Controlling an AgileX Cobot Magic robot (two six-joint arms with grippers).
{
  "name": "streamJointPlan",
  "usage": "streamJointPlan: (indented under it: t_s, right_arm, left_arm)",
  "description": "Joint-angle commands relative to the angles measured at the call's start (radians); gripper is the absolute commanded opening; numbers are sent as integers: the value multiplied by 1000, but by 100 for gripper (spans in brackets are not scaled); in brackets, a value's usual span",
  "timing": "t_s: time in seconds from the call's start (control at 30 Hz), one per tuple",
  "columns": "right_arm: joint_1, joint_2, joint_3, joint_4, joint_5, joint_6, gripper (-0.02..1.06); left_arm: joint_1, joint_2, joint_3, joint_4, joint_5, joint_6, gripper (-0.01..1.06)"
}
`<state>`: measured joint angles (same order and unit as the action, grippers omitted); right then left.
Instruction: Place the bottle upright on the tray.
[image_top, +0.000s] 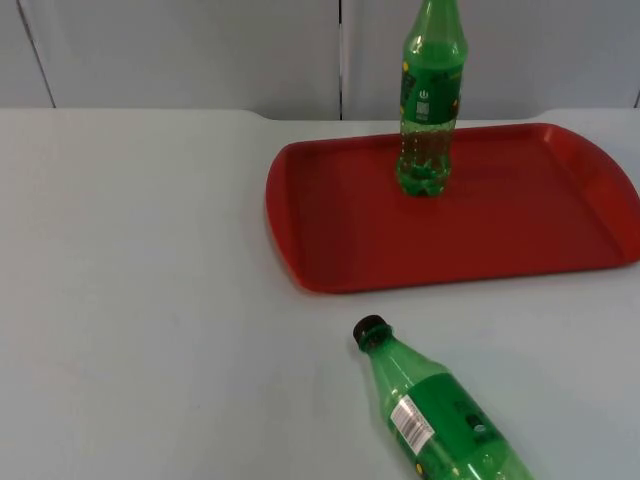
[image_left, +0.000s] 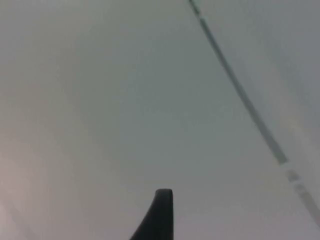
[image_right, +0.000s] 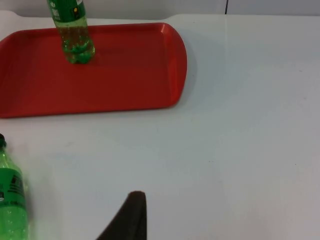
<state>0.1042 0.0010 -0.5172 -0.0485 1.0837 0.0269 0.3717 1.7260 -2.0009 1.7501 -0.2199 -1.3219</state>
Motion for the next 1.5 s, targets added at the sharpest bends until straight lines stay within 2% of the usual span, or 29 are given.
streamJointPlan:
  t_s: [0.0,0.03,0.07,0.1,0.17,0.2,0.23,0.27,0.37,0.4,0.43,0.47,0.5,0.57,0.6,0.7,0.93,1.07,1.27,1.37,1.47]
  right_arm:
    - [0,-1,1,3,-6,-7,105]
    - [0,-1,1,3,-6,-7,105]
    - [0,-1,1,3,-6,-7,105]
    - [0,-1,1,3,-6,-7,105]
    - [0,-1,1,3,-6,-7,105]
    - [0,-1,1,3,-6,-7,105]
    - [0,-1,1,3,-6,-7,105]
    - [0,-1,1,3,-6,-7,105]
    - [0,-1,1,3,-6,-7,105]
    - [0,-1,1,3,-6,-7,105]
    - [0,-1,1,3,-6,-7,105]
    - [0,-1,1,3,-6,-7,105]
    - [0,-1,1,3,-6,-7,105]
    - [0,-1,1,3,-6,-7,105]
    - [0,-1,1,3,-6,-7,105]
    - [0,-1,1,3,-6,-7,105]
    - [0,-1,1,3,-6,-7,105]
    - [0,-1,1,3,-6,-7,105]
    - [0,-1,1,3,-6,-7,105]
    - [0,-1,1,3,-6,-7,105]
    - [0,-1,1,3,-6,-7,105]
  left_arm:
    - [-3,-11,4,-6,155,143,84]
    - [-13,-14,4,-6,248,175,84]
    - [-13,-14,4,-6,248,175,84]
    - [-21,-20,4,-6,368,178,84]
    - [-23,-34,4,-209,553,185,84]
    - [-23,-44,4,-335,605,214,84]
    - [-23,-49,4,-496,665,298,84]
    - [-23,-49,4,-496,665,298,84]
    - [-23,-56,4,-878,762,649,84]
    - [-23,-56,4,-878,762,649,84]
    - [-23,-56,4,-1011,786,774,84]
    - [-23,-58,4,-1203,815,919,84]
    - [-23,-58,4,-1240,820,969,84]
    - [-23,-63,4,-1490,851,1172,84]
    - [-23,-63,4,-1490,851,1172,84]
    - [-23,-75,4,-1627,898,1270,84]
    - [-24,-109,4,-1710,997,1295,84]
    - [-24,-144,4,-1880,1063,1423,84]
    - [-24,-178,4,-2091,1152,1517,84]
    - [-29,-192,4,-2158,1194,1560,84]
    - [-58,-213,4,-2145,1200,1561,84]
